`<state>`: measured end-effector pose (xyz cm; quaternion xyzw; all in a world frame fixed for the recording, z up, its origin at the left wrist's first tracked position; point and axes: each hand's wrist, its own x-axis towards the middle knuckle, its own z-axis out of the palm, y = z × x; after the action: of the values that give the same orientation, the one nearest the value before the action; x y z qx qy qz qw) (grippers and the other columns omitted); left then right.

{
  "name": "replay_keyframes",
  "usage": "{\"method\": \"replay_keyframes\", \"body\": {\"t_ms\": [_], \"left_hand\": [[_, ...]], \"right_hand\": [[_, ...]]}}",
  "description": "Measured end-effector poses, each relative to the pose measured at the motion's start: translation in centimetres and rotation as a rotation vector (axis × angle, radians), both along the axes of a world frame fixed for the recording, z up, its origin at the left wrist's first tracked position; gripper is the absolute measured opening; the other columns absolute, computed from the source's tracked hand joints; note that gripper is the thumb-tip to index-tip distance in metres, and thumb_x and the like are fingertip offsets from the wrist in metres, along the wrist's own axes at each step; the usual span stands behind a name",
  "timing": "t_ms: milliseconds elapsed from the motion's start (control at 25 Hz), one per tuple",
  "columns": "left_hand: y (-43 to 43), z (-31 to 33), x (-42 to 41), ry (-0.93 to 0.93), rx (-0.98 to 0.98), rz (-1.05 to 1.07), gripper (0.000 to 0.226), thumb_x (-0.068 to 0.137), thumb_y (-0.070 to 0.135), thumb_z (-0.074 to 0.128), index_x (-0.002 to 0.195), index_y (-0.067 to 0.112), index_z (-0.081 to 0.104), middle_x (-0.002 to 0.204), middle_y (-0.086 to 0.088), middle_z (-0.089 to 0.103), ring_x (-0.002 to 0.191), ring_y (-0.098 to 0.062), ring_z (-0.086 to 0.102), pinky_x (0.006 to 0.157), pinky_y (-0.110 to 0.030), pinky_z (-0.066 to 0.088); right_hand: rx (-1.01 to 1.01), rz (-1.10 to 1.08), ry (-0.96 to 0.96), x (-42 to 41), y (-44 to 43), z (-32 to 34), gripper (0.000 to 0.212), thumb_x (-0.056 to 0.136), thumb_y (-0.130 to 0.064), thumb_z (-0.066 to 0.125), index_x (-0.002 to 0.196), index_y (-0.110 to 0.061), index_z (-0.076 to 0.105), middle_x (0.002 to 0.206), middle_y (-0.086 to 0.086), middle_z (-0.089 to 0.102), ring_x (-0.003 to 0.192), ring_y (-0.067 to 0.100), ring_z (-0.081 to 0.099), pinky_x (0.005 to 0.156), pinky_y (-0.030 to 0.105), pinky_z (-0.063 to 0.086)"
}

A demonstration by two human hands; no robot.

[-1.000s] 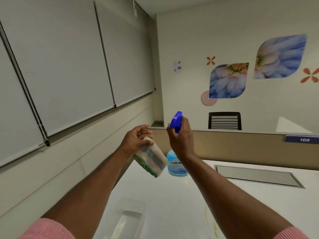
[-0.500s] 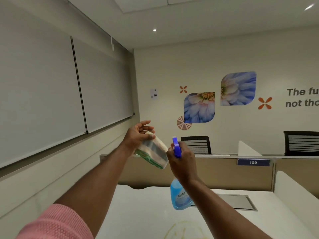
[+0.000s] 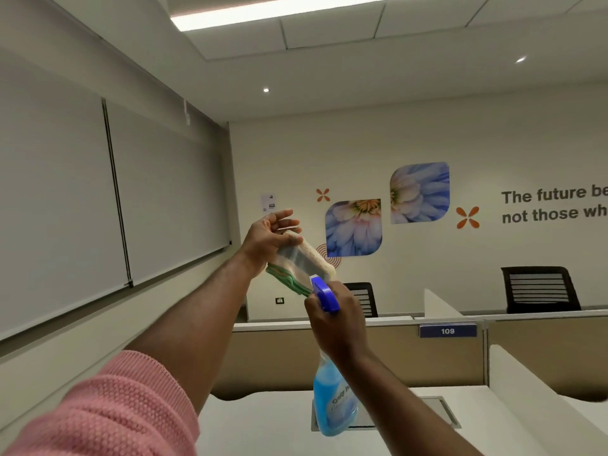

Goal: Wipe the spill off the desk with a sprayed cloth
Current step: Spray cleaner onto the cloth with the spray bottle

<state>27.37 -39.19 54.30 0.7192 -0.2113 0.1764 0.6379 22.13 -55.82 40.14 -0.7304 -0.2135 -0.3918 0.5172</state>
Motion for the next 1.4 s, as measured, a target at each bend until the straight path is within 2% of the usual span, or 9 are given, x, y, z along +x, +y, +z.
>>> {"method": "replay_keyframes", "body": {"t_ms": [80,320,560,760,880,1000,1160,1320,1400], "left_hand": [[-0.6,0.7,0.3,-0.012,0.014,-0.01,0.065,0.079,0.0,0.081,0.138,0.013,0.056,0.129,-0.011,0.066,0.117,-0.025,0.068,0.087,-0.031,0.06],[-0.9,1.7,0.2,-0.031,0.024,-0.015,0.065,0.081,-0.001,0.079,0.14,0.011,0.054,0.131,-0.012,0.066,0.118,-0.026,0.067,0.092,-0.033,0.058],[-0.2,2.0,0.1,-0.037,0.029,-0.011,0.064,0.082,0.001,0.078,0.14,0.012,0.054,0.131,-0.012,0.065,0.118,-0.027,0.067,0.093,-0.035,0.058],[0.2,2.1,0.0,-0.045,0.029,0.005,0.063,0.082,0.002,0.079,0.139,0.012,0.055,0.131,-0.012,0.065,0.119,-0.028,0.066,0.1,-0.044,0.056],[0.2,2.3,-0.2,-0.058,0.038,0.013,0.063,0.082,0.004,0.08,0.14,0.013,0.055,0.131,-0.01,0.066,0.118,-0.027,0.067,0.1,-0.043,0.056],[0.2,2.7,-0.2,-0.058,0.029,0.018,0.065,0.082,0.004,0.08,0.141,0.014,0.054,0.13,-0.009,0.066,0.118,-0.025,0.067,0.1,-0.042,0.057],[0.3,2.9,-0.1,-0.06,0.0,0.014,0.067,0.081,0.003,0.08,0.142,0.012,0.054,0.129,-0.009,0.067,0.117,-0.024,0.068,0.098,-0.04,0.058],[0.2,2.5,0.0,-0.056,-0.01,0.017,0.067,0.081,0.002,0.08,0.142,0.011,0.054,0.129,-0.01,0.067,0.118,-0.025,0.067,0.099,-0.041,0.057],[0.1,2.1,0.0,-0.049,-0.008,0.023,0.066,0.081,0.002,0.079,0.142,0.011,0.054,0.13,-0.011,0.066,0.118,-0.026,0.067,0.099,-0.041,0.057]], "right_hand": [[-0.015,-0.021,-0.018,-0.2,0.1,1.2,0.009,0.092,-0.028,0.062,0.088,-0.023,0.056,0.075,0.0,0.06,0.061,0.013,0.058,0.051,0.016,0.048],[-0.06,-0.062,0.011,-0.7,0.5,3.0,0.03,0.083,-0.049,0.045,0.077,-0.022,0.056,0.066,0.003,0.06,0.056,0.019,0.059,0.051,0.036,0.055],[-0.094,-0.108,-0.031,-1.7,0.8,3.6,0.025,0.086,-0.044,0.048,0.078,-0.021,0.055,0.067,0.004,0.061,0.056,0.019,0.059,0.053,0.036,0.057],[-0.034,-0.15,0.031,-1.6,0.4,3.7,0.028,0.086,-0.044,0.047,0.083,-0.018,0.058,0.074,0.006,0.064,0.063,0.023,0.063,0.065,0.046,0.059],[-0.065,-0.185,0.064,-1.6,-0.1,3.3,0.035,0.087,-0.046,0.045,0.078,-0.016,0.059,0.067,0.005,0.063,0.059,0.023,0.061,0.063,0.045,0.058],[-0.068,-0.2,0.068,-1.5,-0.6,2.7,0.027,0.091,-0.039,0.053,0.074,-0.019,0.056,0.062,0.003,0.059,0.055,0.02,0.058,0.057,0.04,0.057],[-0.079,-0.195,0.104,-1.4,-0.5,2.0,0.023,0.092,-0.032,0.061,0.074,-0.02,0.054,0.065,0.001,0.057,0.056,0.017,0.054,0.059,0.034,0.052],[-0.157,-0.147,0.072,-2.0,0.2,1.8,0.029,0.09,-0.037,0.056,0.069,-0.017,0.054,0.059,0.003,0.054,0.052,0.017,0.048,0.059,0.036,0.051],[-0.167,-0.111,0.033,-2.4,0.8,2.2,0.03,0.087,-0.041,0.05,0.073,-0.016,0.057,0.063,0.005,0.056,0.055,0.019,0.053,0.06,0.036,0.053]]}}
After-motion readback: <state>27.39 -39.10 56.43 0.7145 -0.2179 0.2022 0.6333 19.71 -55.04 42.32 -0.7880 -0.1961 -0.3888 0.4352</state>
